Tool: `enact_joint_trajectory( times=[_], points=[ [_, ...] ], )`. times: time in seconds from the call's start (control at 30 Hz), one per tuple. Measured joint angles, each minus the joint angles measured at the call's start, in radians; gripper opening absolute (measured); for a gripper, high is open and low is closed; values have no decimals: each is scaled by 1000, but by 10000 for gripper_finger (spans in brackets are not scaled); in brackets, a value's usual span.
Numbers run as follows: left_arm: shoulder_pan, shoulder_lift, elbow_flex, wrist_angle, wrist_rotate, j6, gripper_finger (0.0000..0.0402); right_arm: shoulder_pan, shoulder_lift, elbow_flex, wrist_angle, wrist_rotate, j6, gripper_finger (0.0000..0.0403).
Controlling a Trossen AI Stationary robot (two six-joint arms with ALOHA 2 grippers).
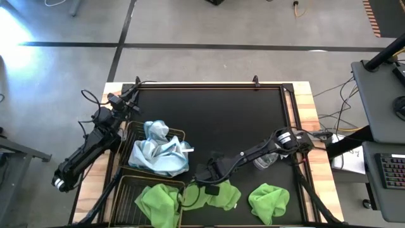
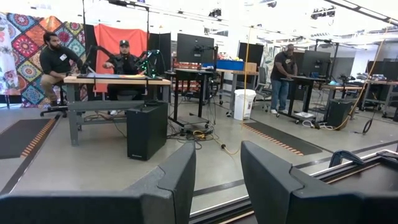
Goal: Sort microfiber towel by color & place in baskets
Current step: Put the left green towel into the bottom wire basket
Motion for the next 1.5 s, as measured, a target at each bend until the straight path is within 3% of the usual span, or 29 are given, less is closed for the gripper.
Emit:
enact_joint_trajectory(
  times=[0.3, 0.8, 1.5],
  points=[
    [0, 0, 0, 0, 0, 0, 113, 4, -25, 156, -11, -1, -26, 11],
    [0, 0, 0, 0, 0, 0, 113, 27, -40, 589, -4, 1, -250, 11],
    [0, 0, 0, 0, 0, 0, 113, 32, -91, 589, 460, 0, -341, 11]
  ],
)
